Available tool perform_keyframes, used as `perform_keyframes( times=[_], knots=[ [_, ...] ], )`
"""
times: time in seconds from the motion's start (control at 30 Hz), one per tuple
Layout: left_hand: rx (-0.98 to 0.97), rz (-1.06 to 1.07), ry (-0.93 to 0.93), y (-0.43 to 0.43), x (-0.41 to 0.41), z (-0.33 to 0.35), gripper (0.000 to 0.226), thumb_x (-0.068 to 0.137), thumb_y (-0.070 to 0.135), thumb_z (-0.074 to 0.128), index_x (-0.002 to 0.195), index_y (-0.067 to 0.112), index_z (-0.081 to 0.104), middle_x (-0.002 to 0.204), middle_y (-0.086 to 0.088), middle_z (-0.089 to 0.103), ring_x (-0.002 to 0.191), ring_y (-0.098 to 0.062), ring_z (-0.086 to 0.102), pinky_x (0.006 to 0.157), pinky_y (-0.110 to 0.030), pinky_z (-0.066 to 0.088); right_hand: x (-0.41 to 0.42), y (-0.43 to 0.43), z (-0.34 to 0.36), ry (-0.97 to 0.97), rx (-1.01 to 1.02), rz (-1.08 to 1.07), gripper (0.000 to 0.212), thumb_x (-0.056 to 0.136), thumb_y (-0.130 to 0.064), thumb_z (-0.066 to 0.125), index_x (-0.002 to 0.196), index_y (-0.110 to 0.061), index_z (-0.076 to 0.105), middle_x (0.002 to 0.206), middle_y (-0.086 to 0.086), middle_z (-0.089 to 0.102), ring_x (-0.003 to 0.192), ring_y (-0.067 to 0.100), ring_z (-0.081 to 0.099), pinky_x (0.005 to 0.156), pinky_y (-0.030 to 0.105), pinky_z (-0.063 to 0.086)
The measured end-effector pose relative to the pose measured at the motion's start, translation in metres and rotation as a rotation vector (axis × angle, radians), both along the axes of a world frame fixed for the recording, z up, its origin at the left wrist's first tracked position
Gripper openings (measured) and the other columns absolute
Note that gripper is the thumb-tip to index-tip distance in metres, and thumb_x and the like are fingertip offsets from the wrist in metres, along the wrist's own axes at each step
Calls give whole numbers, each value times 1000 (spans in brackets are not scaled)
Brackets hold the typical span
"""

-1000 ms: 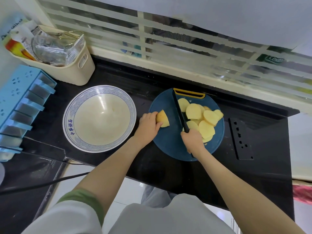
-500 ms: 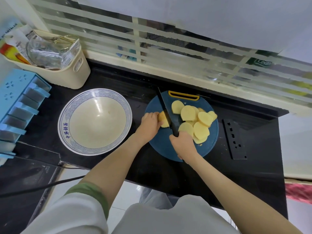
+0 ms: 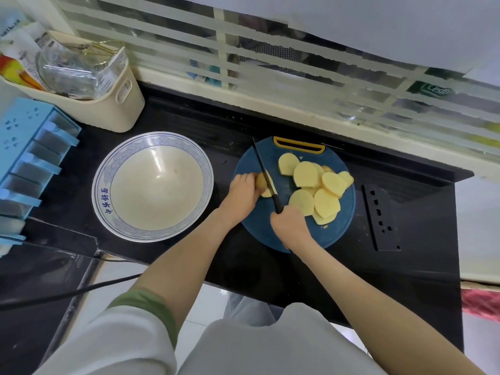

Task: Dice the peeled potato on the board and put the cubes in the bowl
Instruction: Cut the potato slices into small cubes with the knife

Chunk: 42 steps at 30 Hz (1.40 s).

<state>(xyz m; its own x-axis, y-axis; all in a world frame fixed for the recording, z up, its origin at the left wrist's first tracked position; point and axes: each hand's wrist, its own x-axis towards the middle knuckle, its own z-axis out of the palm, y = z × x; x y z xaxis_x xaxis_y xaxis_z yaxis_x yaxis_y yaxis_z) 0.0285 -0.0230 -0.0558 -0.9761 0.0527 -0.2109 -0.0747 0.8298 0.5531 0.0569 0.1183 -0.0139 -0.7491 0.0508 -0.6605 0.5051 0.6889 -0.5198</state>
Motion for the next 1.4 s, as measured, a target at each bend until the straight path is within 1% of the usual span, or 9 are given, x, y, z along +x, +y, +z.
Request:
perform_keyframes(
  times=[0.13,0.3,0.4,0.6,0.7,0.8,0.93,1.07,1.4],
  knots=[
    [23,21,-20,-2,-3,-2,38,98,24,49,128,0,48,120,-17,55,110,-31,47,96,-37,33,-5,-4,-3,-17,21,68,32,96,-15,41,65,-17,37,68,1,42,59,14,38,53,22,33],
    [31,22,-26,-3,-3,-2,38,98,24,49,127,0,48,120,-17,56,110,-32,46,95,-36,32,-7,-7,0,-27,44,97,31,94,-8,42,66,-15,29,64,0,30,54,14,28,48,25,24],
    [33,36,-30,-2,-3,-2,37,98,25,49,127,1,49,119,-17,56,109,-32,46,94,-36,32,-9,-4,5,-65,45,146,28,93,-7,43,67,-13,33,63,2,33,52,16,33,46,26,27],
    [23,30,-42,-3,-5,-1,36,99,25,48,124,0,49,119,-17,55,110,-32,46,93,-35,32,-12,7,23,-60,22,195,32,93,-7,42,64,-14,31,59,3,28,46,17,28,45,27,22],
    [20,21,-31,1,-8,-1,34,98,25,50,120,-1,51,116,-18,56,106,-32,48,91,-33,32,-16,8,34,-39,72,225,32,94,-12,44,63,-12,37,62,4,38,51,14,34,47,23,30],
    [4,23,1,5,-10,0,35,97,25,52,122,-1,49,116,-17,55,107,-31,48,91,-32,31,-13,9,38,-50,31,165,30,94,-10,43,66,-13,31,61,3,31,48,14,29,42,22,25],
    [-63,-17,12,3,-14,0,44,99,28,48,134,3,43,125,-15,53,112,-29,47,94,-31,30,-16,9,44,-17,-37,73,26,92,-9,43,72,-16,29,63,2,26,47,14,25,40,21,19],
    [-59,-42,-5,1,-18,2,48,99,30,48,138,2,40,128,-16,52,115,-30,45,97,-32,29,-24,10,47,14,-22,91,29,92,-10,44,65,-14,32,58,4,31,45,17,30,42,23,26],
    [-42,-43,-20,-1,-23,1,47,99,28,48,138,2,41,126,-16,53,115,-30,45,97,-33,30,-22,7,40,11,-38,65,26,94,-15,45,70,-14,33,60,5,32,46,19,32,43,25,29]
  ],
)
